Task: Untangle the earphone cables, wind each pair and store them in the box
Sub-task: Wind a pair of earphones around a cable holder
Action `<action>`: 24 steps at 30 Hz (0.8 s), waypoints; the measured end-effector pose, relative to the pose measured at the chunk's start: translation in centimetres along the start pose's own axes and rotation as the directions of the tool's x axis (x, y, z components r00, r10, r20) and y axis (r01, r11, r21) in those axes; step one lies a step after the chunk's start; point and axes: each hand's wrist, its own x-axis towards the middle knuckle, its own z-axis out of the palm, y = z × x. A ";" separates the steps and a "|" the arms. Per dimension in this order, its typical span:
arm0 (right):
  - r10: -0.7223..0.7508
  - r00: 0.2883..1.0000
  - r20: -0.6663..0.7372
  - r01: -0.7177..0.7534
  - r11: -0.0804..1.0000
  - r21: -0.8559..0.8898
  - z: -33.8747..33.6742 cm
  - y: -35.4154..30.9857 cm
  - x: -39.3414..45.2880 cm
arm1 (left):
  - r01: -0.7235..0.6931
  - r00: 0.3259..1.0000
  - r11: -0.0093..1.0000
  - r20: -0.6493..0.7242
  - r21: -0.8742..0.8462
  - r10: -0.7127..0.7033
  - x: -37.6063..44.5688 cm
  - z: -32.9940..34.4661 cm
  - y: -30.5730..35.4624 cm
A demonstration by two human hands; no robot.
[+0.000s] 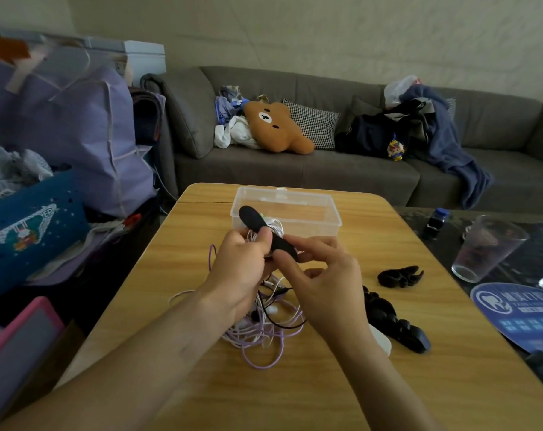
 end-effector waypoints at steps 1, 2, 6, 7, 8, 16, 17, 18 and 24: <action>0.025 1.000 -0.013 -0.025 1.000 0.011 0.1 0.1 0.1 | -0.002 1.000 1.000 -0.003 -0.021 0.001 0.0 0.2 -0.1; 0.068 0.998 -0.017 -0.067 0.997 0.043 0.3 0.2 0.2 | -0.004 1.000 1.000 -0.002 -0.031 0.004 -0.1 0.3 -0.2; 0.246 0.969 0.036 -0.246 0.923 0.295 0.6 0.3 0.3 | -0.078 0.997 0.996 0.019 0.039 0.077 -0.2 0.6 -0.8; 0.250 0.967 0.051 -0.252 0.906 0.339 0.7 0.2 0.2 | -0.117 0.993 0.990 0.022 0.077 0.115 -0.3 0.6 -0.8; 0.247 0.967 0.062 -0.251 0.887 0.388 0.8 0.1 0.2 | -0.158 0.987 0.980 0.039 0.122 0.154 -0.3 0.5 -0.6; 0.135 0.981 -0.138 -0.104 0.972 0.211 -0.9 -1.8 3.3 | -0.302 0.932 0.786 -0.007 0.540 0.363 1.9 -1.3 1.9; 0.087 0.981 -0.174 -0.072 0.993 0.091 -1.2 -2.0 4.2 | -0.308 0.912 0.716 -0.020 0.626 0.409 2.8 -1.7 2.2; 0.036 0.977 -0.210 -0.041 0.999 -0.023 -1.3 -2.1 5.5 | -0.304 0.900 0.648 -0.013 0.699 0.436 3.6 -2.1 2.6; -0.122 0.966 -0.228 0.018 0.911 -0.412 0.9 -1.3 12.8 | -0.259 0.928 0.486 0.076 0.835 0.365 4.6 -2.5 1.8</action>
